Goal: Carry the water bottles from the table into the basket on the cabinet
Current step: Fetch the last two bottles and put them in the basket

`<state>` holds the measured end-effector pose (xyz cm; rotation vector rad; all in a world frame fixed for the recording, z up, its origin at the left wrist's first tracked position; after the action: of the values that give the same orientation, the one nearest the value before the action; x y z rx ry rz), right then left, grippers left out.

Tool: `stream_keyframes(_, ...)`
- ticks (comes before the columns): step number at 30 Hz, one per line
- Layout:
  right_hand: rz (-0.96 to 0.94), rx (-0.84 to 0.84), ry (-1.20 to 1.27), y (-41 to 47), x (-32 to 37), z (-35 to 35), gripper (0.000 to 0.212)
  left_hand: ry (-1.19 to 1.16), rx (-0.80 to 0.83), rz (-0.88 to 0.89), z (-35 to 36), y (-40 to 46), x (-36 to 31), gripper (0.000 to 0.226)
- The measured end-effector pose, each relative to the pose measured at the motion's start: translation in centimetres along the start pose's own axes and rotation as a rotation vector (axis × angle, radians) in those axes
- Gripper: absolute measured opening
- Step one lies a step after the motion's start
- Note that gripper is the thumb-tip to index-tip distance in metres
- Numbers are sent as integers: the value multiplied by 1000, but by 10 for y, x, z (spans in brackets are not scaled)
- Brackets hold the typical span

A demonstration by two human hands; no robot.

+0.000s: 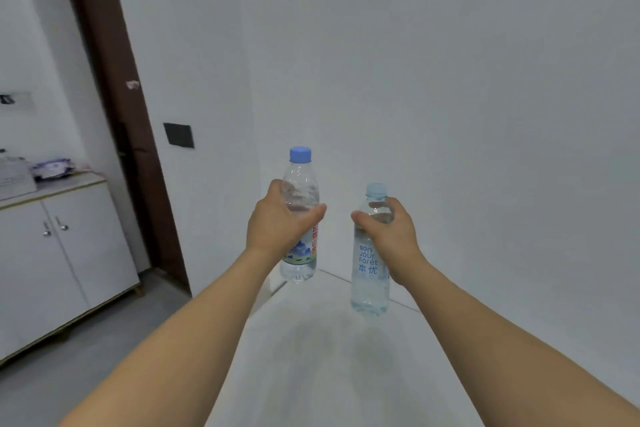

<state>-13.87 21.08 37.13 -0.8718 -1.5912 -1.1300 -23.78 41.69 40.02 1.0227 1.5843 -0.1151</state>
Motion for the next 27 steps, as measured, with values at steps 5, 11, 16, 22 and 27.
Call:
stream_keyframes(5,-87,178,44,-27,55,109,27,111,-192,-1,-138,-22,13,63)
stream_keyframes(11,-83,387,42,-54,89,214,17,226,-323,-46,-254,-53,40,56)
stream_keyframes(16,-67,443,105,-78,100,284,11,260,-400,-115,-327,-75,71,62)
stream_keyframes(22,-48,424,126,-100,110,344,8,293,-437,-112,-394,-78,84,61)
stream_keyframes(27,-87,442,134,-104,132,392,9,292,-469,-85,-433,-62,88,67)
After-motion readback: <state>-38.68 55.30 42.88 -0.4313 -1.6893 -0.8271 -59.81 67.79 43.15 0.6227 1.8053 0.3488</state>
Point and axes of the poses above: each hand's wrist, its own y-axis towards the middle knuckle, its own z-axis out of the palm, x = y × z, the point moved 9 cm from there along y, towards the middle knuckle, and after that the axes turned 7 degrees about -y, right-handed, at the moved point
